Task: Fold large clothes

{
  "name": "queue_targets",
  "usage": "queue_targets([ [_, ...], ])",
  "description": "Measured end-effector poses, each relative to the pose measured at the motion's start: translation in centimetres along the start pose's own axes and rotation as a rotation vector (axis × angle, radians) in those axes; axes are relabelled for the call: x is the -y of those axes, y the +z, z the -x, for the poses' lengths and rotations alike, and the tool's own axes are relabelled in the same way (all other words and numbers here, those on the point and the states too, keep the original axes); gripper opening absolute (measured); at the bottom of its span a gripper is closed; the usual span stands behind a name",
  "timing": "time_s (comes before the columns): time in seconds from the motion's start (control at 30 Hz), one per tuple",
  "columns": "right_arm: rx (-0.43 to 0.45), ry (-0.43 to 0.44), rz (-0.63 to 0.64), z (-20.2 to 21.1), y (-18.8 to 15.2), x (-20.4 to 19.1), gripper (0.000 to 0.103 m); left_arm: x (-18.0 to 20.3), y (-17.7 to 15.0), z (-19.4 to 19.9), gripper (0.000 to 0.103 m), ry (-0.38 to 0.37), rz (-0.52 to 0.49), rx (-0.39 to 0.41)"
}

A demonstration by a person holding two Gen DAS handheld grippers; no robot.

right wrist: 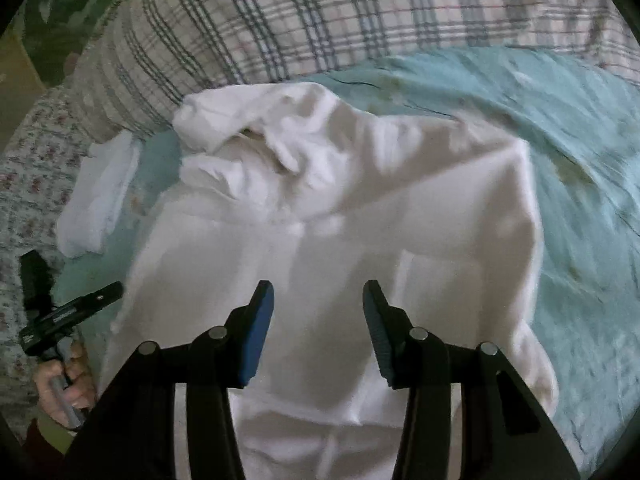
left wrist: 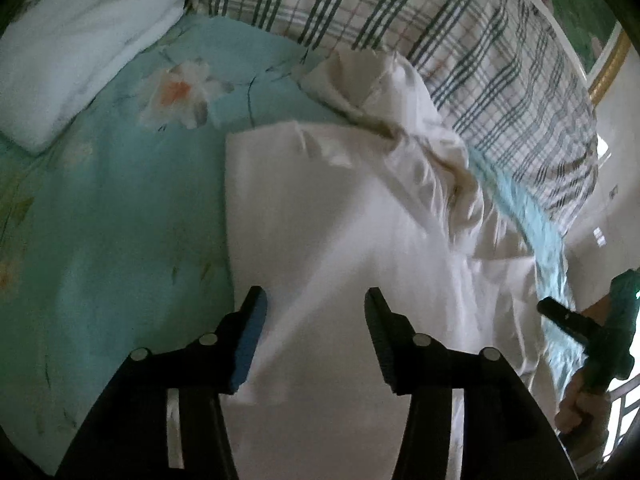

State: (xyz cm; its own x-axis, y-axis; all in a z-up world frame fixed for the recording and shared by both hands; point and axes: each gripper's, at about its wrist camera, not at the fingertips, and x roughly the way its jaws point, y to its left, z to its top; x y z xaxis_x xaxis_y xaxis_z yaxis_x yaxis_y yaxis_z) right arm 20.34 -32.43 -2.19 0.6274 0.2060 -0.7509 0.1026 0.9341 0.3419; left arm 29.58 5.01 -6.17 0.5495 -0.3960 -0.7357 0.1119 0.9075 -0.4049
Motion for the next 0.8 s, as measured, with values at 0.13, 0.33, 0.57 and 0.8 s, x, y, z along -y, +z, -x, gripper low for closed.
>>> queue_targets([
  [0.13, -0.006, 0.115, -0.056, -1.8, 2.2, -0.6, 0.047, 0.1, 4.4, -0.8, 0.058, -0.069, 0.061, 0.024],
  [0.33, 0.014, 0.271, -0.171, -6.1, 8.1, -1.9, 0.047, 0.7, 13.4, -4.1, 0.064, -0.206, 0.135, 0.024],
  [0.57, 0.005, 0.42, -0.399, -13.4, 15.2, -1.9, 0.047, 0.6, 21.8, -10.5, 0.075, -0.281, 0.233, -0.066],
  [0.8, -0.038, 0.446, -0.52, -19.6, 17.1, -0.9, 0.047, 0.4, 24.0, -15.8, 0.048, -0.333, 0.274, -0.113],
])
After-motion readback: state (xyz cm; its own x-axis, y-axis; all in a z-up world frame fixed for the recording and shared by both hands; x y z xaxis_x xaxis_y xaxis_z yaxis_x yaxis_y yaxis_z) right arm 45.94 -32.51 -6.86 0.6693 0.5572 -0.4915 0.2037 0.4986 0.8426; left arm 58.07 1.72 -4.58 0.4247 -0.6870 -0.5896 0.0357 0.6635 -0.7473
